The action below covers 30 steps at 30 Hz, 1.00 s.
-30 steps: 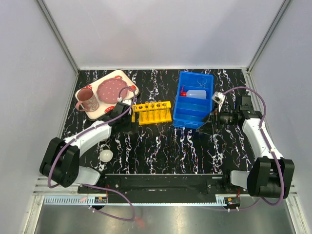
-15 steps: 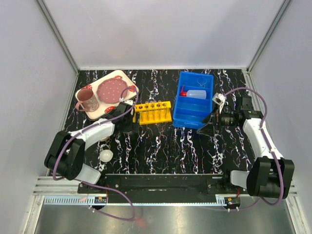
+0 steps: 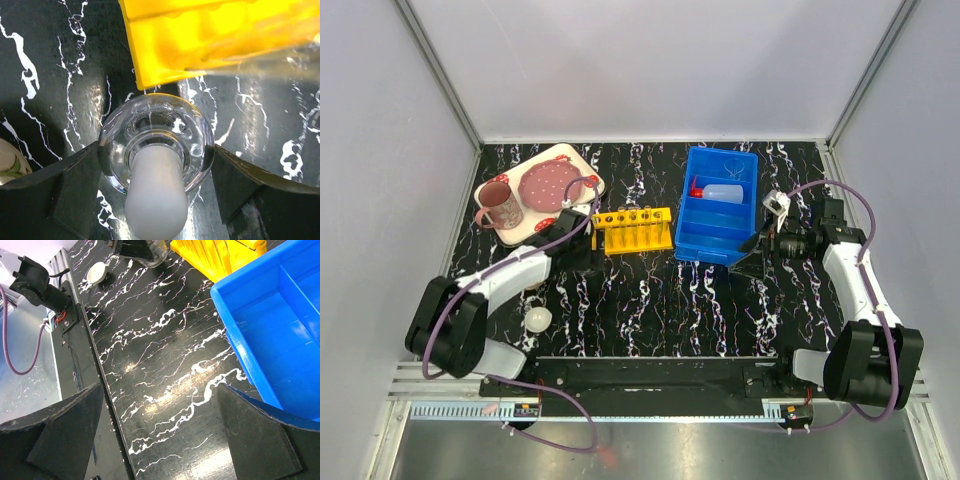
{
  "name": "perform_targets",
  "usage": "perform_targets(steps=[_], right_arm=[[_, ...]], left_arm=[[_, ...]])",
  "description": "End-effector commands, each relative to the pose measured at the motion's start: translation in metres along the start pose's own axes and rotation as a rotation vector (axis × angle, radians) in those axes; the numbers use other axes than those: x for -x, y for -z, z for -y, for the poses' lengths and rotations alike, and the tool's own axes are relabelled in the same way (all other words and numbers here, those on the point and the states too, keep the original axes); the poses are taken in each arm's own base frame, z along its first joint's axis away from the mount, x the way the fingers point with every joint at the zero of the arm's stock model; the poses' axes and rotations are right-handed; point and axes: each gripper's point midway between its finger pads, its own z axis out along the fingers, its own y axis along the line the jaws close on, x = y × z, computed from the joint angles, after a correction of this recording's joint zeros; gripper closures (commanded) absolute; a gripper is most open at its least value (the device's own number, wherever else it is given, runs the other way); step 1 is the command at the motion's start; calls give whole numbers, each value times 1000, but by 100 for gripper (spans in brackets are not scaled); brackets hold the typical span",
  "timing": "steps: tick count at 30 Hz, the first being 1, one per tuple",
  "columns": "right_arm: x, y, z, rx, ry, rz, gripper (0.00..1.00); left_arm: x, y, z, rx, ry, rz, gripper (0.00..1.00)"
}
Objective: Organize the chemistry lab equipment
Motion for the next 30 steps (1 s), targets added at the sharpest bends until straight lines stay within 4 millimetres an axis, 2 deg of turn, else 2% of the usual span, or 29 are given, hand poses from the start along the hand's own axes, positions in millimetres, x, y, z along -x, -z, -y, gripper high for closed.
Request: perform_targets(steps=[1, 9, 14, 15, 17, 18, 20, 21, 22, 23, 24, 25, 26, 27, 28, 29, 30], right_arm=[[21, 7, -6, 7, 71, 49, 0], [27, 19, 0, -23, 49, 95, 0], [29, 23, 4, -40, 44, 107, 0], [29, 24, 4, -42, 42, 109, 0], [31, 27, 5, -47, 34, 121, 0], [31, 28, 7, -51, 31, 124, 0], [32, 32, 10, -70, 29, 132, 0], [33, 34, 11, -78, 33, 135, 0], [34, 38, 14, -97, 27, 143, 0], [35, 40, 16, -111, 29, 144, 0], [35, 42, 18, -122, 34, 148, 0], [36, 44, 20, -132, 25, 153, 0], [35, 47, 23, -153, 20, 157, 0], [37, 49, 26, -164, 29, 162, 0], [36, 50, 27, -172, 13, 166, 0], [36, 52, 28, -186, 13, 169, 0], [36, 53, 30, -191, 15, 172, 0]], left_arm=[[15, 35, 25, -144, 16, 100, 64], [-12, 79, 78, -370, -90, 120, 65], [-6, 111, 118, -499, -144, 164, 66], [3, 121, 129, -528, -152, 186, 66], [4, 127, 148, -565, -180, 178, 66], [16, 137, 161, -598, -187, 203, 66], [18, 136, 180, -624, -219, 183, 66], [33, 147, 193, -653, -225, 212, 66], [34, 138, 201, -648, -249, 192, 66], [39, 138, 209, -655, -261, 194, 66], [55, 149, 223, -692, -270, 223, 66], [57, 137, 231, -683, -292, 203, 66], [62, 135, 238, -689, -304, 204, 66], [80, 145, 250, -711, -313, 238, 66], [79, 125, 258, -691, -343, 207, 66], [84, 121, 264, -688, -357, 201, 66], [102, 129, 275, -705, -364, 230, 66]])
